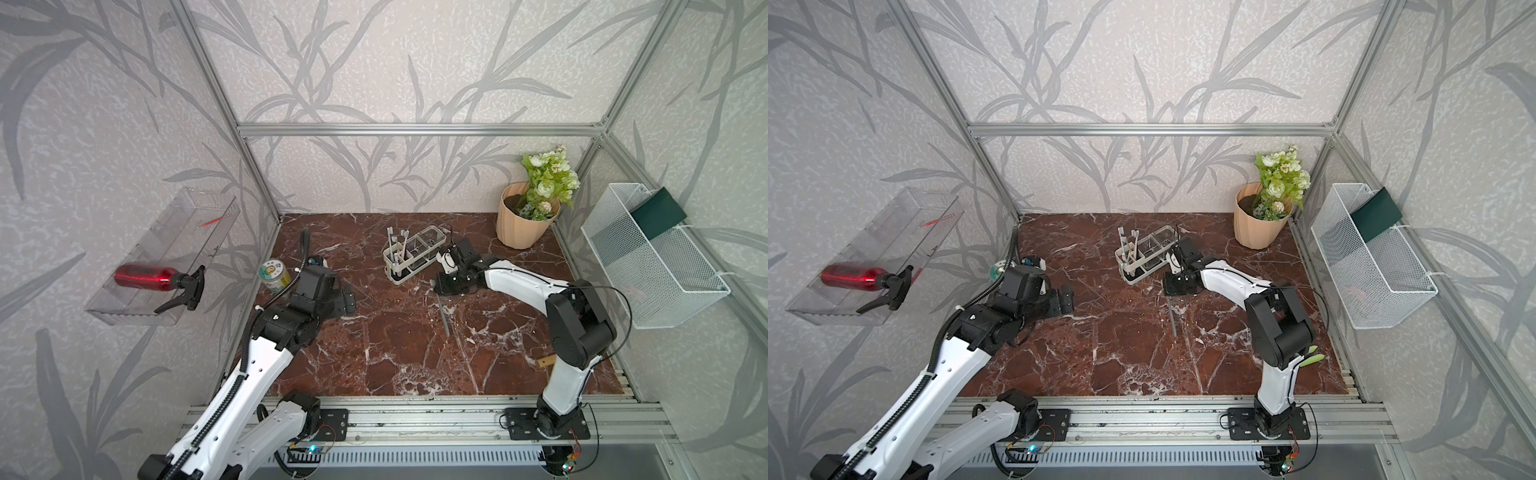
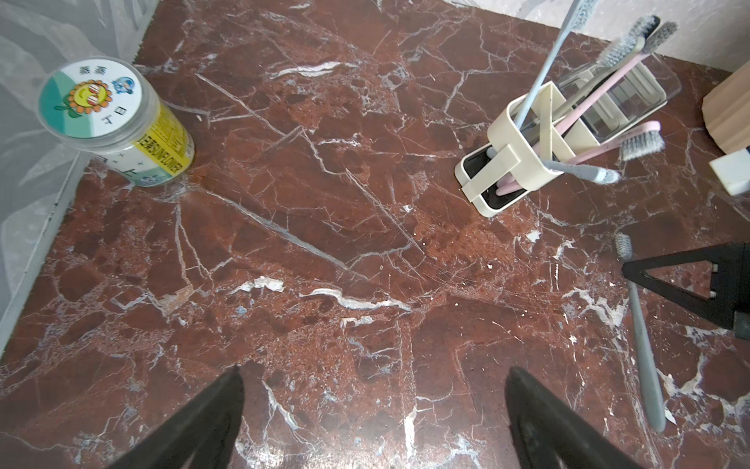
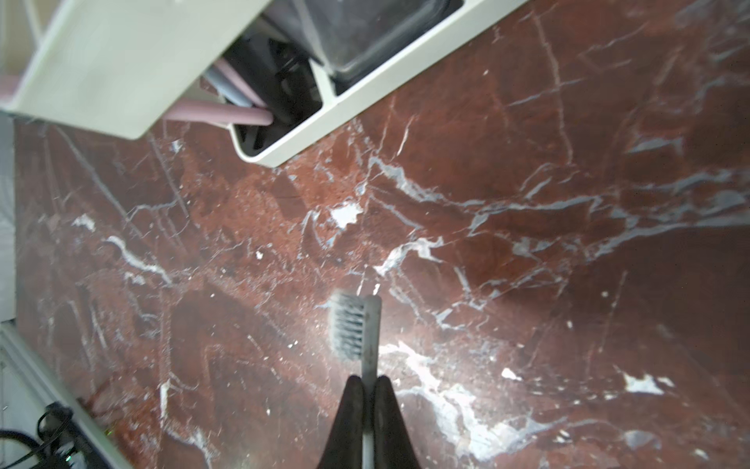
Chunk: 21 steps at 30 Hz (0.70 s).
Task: Place the toothbrush into the toothbrush holder
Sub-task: Pick up the toothbrush from the center of the board.
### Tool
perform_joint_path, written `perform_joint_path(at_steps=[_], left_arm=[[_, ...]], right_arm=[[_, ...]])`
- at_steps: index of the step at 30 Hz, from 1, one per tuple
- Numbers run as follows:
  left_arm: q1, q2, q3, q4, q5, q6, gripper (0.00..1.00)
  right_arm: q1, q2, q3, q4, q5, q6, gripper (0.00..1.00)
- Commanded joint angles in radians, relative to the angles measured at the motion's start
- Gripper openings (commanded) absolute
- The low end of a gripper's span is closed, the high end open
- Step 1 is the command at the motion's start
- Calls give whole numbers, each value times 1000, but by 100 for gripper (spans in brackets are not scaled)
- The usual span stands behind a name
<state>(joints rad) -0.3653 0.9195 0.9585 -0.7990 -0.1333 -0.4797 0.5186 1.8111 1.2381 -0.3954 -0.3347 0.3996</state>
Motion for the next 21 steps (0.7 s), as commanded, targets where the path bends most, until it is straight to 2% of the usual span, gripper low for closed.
perform_joint_path(at_steps=[1, 9, 16, 21], left_arm=[[5, 3, 4, 46, 101, -58, 99], [0, 47, -37, 250, 353, -239, 98], [-8, 92, -41, 323, 420, -324, 97], [-15, 105, -37, 363, 453, -382, 92]], right_arm=[[8, -78, -39, 93, -133, -6, 1], [59, -147, -65, 209, -371, 6, 0], [122, -132, -68, 276, -510, -2, 0], [162, -121, -68, 310, -568, -7, 0]])
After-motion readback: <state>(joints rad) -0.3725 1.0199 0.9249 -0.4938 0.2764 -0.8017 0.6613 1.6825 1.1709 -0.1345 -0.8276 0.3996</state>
